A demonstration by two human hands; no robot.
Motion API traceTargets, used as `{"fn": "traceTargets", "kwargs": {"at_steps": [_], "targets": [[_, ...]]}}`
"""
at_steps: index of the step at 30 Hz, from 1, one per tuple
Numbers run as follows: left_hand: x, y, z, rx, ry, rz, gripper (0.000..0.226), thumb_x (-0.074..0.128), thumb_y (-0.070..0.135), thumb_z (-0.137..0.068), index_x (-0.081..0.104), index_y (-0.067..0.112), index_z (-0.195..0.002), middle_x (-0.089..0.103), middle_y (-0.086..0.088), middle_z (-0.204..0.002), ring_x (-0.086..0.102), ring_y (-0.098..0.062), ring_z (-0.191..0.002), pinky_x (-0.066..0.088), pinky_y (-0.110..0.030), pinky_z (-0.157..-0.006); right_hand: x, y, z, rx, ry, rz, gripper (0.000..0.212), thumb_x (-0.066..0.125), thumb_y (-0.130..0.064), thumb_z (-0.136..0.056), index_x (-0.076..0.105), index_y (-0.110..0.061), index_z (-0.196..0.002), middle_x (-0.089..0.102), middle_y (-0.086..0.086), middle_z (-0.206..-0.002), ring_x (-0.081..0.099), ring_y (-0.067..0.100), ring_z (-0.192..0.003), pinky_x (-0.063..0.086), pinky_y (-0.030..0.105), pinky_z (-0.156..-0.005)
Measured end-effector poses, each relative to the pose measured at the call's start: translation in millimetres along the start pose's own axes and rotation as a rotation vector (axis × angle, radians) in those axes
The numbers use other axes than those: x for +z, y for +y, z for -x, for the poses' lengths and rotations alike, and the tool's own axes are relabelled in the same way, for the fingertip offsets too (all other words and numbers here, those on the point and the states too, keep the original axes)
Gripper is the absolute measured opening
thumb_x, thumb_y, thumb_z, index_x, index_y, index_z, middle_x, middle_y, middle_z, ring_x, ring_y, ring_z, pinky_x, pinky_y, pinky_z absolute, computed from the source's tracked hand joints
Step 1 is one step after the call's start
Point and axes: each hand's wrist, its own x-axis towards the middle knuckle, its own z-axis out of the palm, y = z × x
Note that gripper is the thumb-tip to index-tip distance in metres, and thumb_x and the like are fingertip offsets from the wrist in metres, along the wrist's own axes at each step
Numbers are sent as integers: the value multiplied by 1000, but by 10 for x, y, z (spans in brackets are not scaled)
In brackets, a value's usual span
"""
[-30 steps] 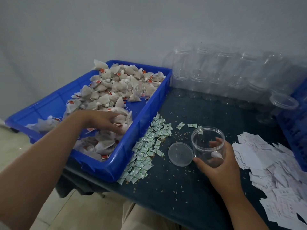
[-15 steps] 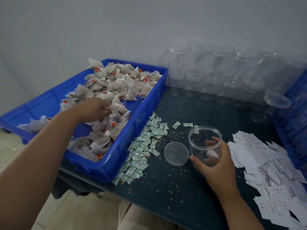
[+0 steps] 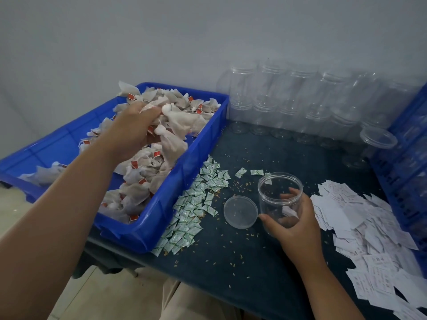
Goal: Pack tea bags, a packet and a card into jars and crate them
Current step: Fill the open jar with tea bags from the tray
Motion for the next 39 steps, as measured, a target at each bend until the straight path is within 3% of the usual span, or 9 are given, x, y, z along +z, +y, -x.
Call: {"fn": "traceTargets", "kwargs": {"at_steps": [3, 7, 11, 16, 19, 23, 27, 31, 39], "targets": [[247, 146, 78, -63, 8, 99, 24, 59, 29, -104, 62, 12, -120, 71, -7, -106, 75, -6, -78, 60, -24, -62, 5, -2, -3, -12, 10, -27, 90, 92, -68, -54, 51, -60, -133, 66, -35, -129, 73, 3, -105, 58, 29, -94], [516, 240, 173, -28, -63, 137, 12, 60, 31, -102, 60, 19, -103, 69, -7, -95, 72, -18, -81, 64, -43, -76, 8, 1, 3, -25, -20, -31, 87, 93, -63, -58, 51, -59, -134, 69, -28, -131, 75, 7, -90, 60, 27, -86], [857, 413, 298, -44, -151, 303, 18, 60, 32, -95, 57, 16, -102, 61, -1, -70, 57, -13, -57, 45, -31, -55, 10, 47, -12, -68, -74, -31, 85, 96, -56, -62, 54, -53, -136, 70, -23, -134, 72, 5, -117, 61, 41, -100], [1330, 558, 459, 51, -279, 87, 19, 57, 38, -101, 58, 22, -111, 56, 9, -56, 50, -7, -51, 42, -27, -54, 2, 26, -28, -97, -84, -25, 85, 99, -54, -63, 53, -59, -134, 68, -25, -135, 70, 1, -120, 62, 23, -92], [1513, 606, 572, 132, -421, -52, 23, 58, 39, -103, 63, 34, -125, 61, 11, -58, 53, -2, -51, 44, -15, -51, -8, 18, -38, -109, -76, -33, 84, 100, -49, -65, 52, -60, -134, 68, -25, -135, 70, 1, -121, 60, 18, -92], [1720, 614, 679, 241, -531, -334, 10, 71, 43, -94, 73, 34, -97, 70, 15, -69, 65, -1, -60, 48, -14, -56, -19, 30, -38, -97, -54, -76, 84, 100, -47, -65, 54, -52, -136, 69, -21, -135, 72, 7, -119, 63, 27, -95], [1832, 565, 718, 221, -581, -587, 32, 87, 57, -74, 69, 34, -89, 70, 14, -80, 64, 1, -72, 43, -18, -59, -38, 1, -44, -103, -20, -95, 82, 102, -44, -67, 56, -49, -135, 71, -19, -133, 72, 7, -121, 60, 23, -96], [1779, 591, 704, 107, -606, -548, 41, 75, 73, -77, 68, 40, -99, 70, 17, -90, 67, -2, -80, 50, -27, -68, -31, -2, -60, -73, -28, -111, 81, 102, -47, -69, 55, -50, -134, 71, -18, -133, 71, 10, -122, 62, 32, -99], [1671, 710, 677, 159, -500, -325, 20, 73, 38, -92, 64, 36, -109, 77, 19, -87, 74, -1, -76, 57, -33, -79, -52, -14, -54, -60, -4, -127, 80, 101, -44, -71, 56, -45, -137, 69, -22, -136, 66, 5, -129, 56, 15, -96]]}}
